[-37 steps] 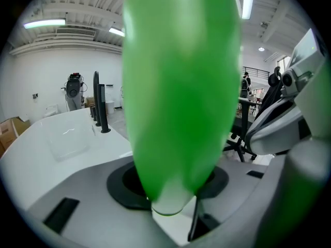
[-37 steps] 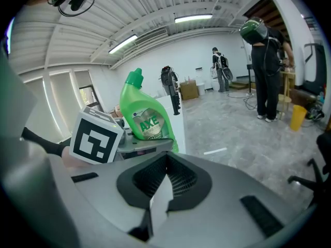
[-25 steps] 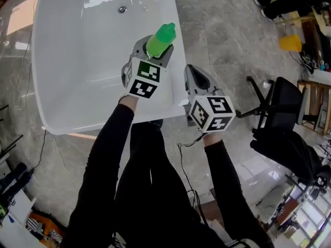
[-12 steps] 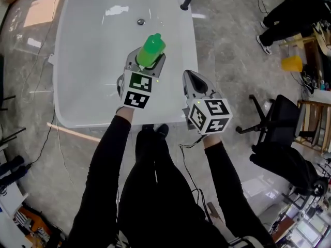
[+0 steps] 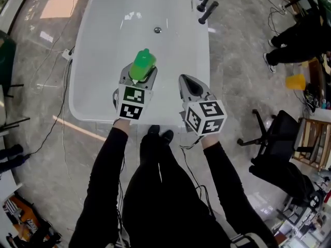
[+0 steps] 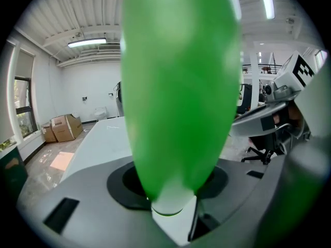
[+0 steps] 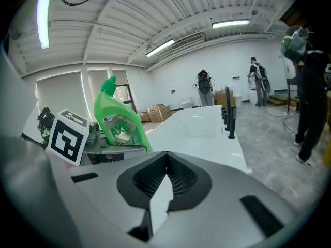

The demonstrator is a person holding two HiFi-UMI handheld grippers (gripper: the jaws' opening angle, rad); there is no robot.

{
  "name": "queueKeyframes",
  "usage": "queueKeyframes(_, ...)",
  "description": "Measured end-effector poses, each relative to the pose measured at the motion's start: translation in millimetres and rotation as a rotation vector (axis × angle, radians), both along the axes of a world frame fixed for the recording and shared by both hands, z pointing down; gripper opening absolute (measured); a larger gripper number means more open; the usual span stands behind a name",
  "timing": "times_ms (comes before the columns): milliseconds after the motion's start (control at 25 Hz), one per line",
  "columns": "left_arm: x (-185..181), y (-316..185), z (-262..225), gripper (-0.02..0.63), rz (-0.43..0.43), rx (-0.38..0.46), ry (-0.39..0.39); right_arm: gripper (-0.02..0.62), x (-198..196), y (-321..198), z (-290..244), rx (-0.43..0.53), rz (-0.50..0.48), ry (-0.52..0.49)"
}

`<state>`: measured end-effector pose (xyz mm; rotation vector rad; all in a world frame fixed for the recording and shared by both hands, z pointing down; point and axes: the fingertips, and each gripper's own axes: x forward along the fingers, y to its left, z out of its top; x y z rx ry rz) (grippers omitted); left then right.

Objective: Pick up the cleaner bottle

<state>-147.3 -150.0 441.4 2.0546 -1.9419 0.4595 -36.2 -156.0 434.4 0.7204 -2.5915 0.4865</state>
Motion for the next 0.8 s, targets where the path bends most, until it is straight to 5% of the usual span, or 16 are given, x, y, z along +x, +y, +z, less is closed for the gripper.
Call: queueKeyframes(800,-49.7,76.7,-15.8,0.198,-0.126,-0.008,0.000,0.002,-60.4,43.5,-8.5,0.023,-0.164,-0.029)
